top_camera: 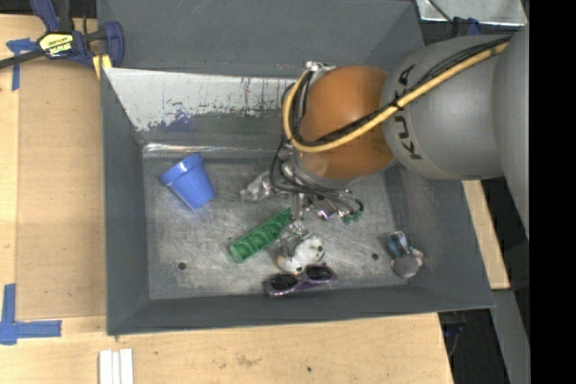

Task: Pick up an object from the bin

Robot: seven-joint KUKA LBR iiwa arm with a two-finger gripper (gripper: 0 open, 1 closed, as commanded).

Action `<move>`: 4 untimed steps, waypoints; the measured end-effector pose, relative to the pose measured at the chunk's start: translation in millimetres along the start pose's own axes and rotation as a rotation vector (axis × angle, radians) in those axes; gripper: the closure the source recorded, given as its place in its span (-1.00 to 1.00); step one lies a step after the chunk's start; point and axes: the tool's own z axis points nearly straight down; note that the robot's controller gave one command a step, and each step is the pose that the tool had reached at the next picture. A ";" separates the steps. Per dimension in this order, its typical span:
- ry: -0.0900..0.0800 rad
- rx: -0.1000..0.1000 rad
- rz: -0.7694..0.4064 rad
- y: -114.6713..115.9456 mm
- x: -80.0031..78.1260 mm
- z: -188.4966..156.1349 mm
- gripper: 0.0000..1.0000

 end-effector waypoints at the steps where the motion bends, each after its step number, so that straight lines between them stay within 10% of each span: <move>1: -0.017 0.001 0.123 6.7 -9.6 11.9 1.00; 4: -0.010 0.001 0.121 7.1 -9.9 8.4 1.00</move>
Offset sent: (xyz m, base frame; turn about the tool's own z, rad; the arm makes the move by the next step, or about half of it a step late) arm 0.0000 0.0000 0.0000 0.0000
